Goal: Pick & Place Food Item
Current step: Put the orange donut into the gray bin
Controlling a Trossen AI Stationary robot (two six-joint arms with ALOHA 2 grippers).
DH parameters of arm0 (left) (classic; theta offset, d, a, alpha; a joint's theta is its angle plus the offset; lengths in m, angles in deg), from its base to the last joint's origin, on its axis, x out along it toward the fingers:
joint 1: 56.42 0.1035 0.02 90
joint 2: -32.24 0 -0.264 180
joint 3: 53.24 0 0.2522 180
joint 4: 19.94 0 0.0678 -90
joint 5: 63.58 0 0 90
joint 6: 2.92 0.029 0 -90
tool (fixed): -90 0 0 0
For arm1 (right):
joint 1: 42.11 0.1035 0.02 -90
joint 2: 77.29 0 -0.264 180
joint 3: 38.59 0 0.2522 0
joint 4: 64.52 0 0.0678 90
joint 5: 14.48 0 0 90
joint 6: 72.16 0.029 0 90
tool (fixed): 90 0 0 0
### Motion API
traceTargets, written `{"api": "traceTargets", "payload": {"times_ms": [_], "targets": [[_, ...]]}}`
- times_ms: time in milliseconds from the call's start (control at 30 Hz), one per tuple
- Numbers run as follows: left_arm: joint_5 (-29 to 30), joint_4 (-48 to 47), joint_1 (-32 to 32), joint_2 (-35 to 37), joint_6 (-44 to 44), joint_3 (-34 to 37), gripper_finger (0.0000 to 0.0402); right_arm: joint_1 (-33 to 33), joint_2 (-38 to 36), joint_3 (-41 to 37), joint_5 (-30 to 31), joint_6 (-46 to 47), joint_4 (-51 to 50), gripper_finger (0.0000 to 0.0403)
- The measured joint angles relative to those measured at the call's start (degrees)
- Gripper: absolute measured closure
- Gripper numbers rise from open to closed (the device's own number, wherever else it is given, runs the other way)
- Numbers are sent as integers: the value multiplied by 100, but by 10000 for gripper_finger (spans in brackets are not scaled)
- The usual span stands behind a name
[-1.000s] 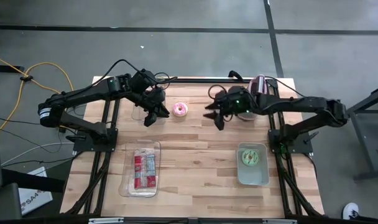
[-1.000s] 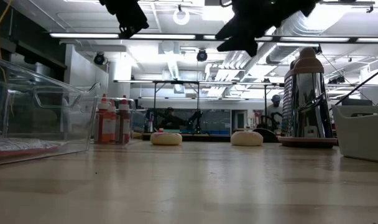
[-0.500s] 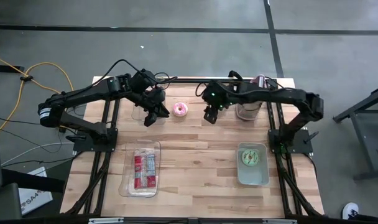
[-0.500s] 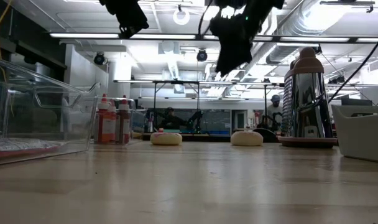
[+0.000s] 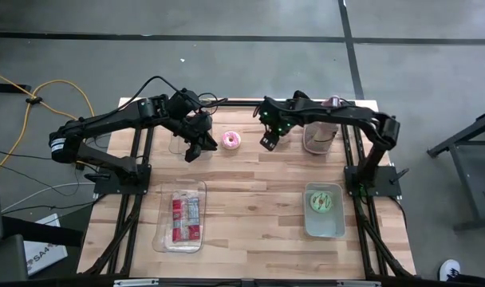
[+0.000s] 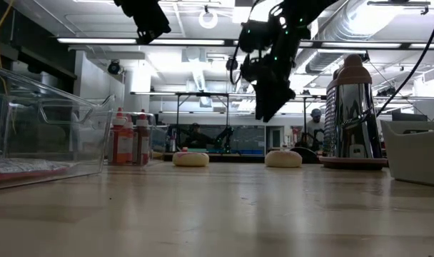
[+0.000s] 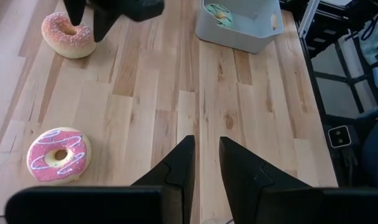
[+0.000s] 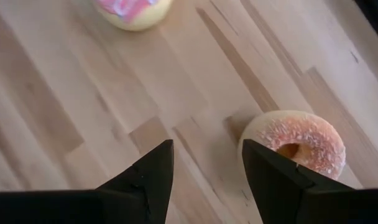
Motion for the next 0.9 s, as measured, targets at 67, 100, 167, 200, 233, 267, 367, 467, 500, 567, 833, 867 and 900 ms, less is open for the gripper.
{"api": "traceTargets", "payload": {"times_ms": [67, 100, 167, 200, 233, 267, 367, 467, 500, 567, 833, 867, 900], "targets": [[0, 0, 0, 0, 3, 0, 332, -48, 91, 0, 4, 32, -40, 223], [0, 0, 0, 0, -3, 0, 332, -65, 113, 0, 8, 51, -64, 223], [0, 0, 2, 0, -29, 0, 332, -107, 156, 0, 75, 99, -161, 223], [0, 0, 0, 0, -33, 0, 332, -117, 175, 0, 139, 116, -223, 223], [0, 0, 0, 0, -29, 0, 332, -134, 189, 0, 234, 114, -297, 223], [0, 0, 0, 0, -8, 0, 332, -151, 202, 0, 362, 116, -352, 223], [0, 0, 2, 0, -6, 0, 332, -123, 257, 0, 705, 118, -353, 223], [-2, 2, 1, 0, 3, 0, 332, -126, 257, 0, 821, 117, -373, 223], [-2, 0, 2, 0, -5, 0, 332, -121, 261, 0, 828, 116, -369, 223], [-1, 1, 1, 0, -28, 0, 332, -115, 323, 0, 834, 116, -357, 223], [-1, 1, 1, -1, -13, 0, 332, -121, 668, 0, 766, 136, -404, 223], [0, 2, 2, -1, -13, 0, 332, -121, 693, 0, 773, 137, -383, 223], [0, 0, 2, -2, -13, 0, 332, -121, 708, 0, 772, 138, -381, 223]]}}
